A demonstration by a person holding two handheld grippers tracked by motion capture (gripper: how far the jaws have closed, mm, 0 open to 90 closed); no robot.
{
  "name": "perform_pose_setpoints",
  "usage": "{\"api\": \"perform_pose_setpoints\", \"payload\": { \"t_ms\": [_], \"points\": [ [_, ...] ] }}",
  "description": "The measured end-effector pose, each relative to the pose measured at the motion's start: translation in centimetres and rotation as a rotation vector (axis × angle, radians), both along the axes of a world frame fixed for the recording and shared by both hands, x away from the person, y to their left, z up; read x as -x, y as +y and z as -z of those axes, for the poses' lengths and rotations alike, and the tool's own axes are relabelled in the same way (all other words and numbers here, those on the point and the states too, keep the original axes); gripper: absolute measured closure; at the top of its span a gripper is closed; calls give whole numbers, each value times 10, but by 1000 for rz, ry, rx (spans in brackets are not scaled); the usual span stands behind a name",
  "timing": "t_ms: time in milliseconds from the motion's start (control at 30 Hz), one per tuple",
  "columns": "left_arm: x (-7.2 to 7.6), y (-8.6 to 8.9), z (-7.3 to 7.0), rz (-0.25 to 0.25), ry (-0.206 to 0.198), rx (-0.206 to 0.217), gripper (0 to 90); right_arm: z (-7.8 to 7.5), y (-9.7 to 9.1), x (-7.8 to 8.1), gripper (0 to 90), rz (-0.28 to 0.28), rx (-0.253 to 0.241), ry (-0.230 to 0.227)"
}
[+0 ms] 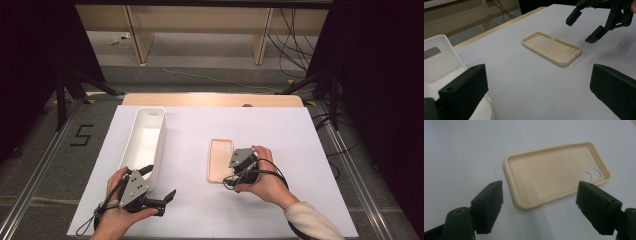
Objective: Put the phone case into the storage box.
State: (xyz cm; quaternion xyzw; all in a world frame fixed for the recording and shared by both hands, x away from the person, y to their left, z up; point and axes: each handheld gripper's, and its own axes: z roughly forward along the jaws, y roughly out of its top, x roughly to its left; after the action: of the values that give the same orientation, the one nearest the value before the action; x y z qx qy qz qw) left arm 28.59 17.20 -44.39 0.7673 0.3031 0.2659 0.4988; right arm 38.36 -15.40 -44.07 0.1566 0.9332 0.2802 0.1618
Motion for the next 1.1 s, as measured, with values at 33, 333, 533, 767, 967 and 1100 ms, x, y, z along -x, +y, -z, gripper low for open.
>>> {"api": "perform_pose_setpoints", "payload": {
  "t_ms": [33,333,533,767,967,1100],
  "points": [
    [0,0,0,-1,-1,-1,9,1,1,0,231,0,5,2],
    [0,1,0,-2,-1,-2,9,5,9,-4,220,-12,36,5],
    [1,1,0,-3,-1,-1,9,8,18,-6,216,-34,59,11],
    [1,1,0,-3,-3,-1,9,11,27,-8,215,-52,84,20],
    [2,1,0,-2,-2,-2,9,13,32,-10,217,-58,110,25],
    [2,1,0,-2,-2,-2,9,14,34,-12,219,-59,122,21]
  ]
}}
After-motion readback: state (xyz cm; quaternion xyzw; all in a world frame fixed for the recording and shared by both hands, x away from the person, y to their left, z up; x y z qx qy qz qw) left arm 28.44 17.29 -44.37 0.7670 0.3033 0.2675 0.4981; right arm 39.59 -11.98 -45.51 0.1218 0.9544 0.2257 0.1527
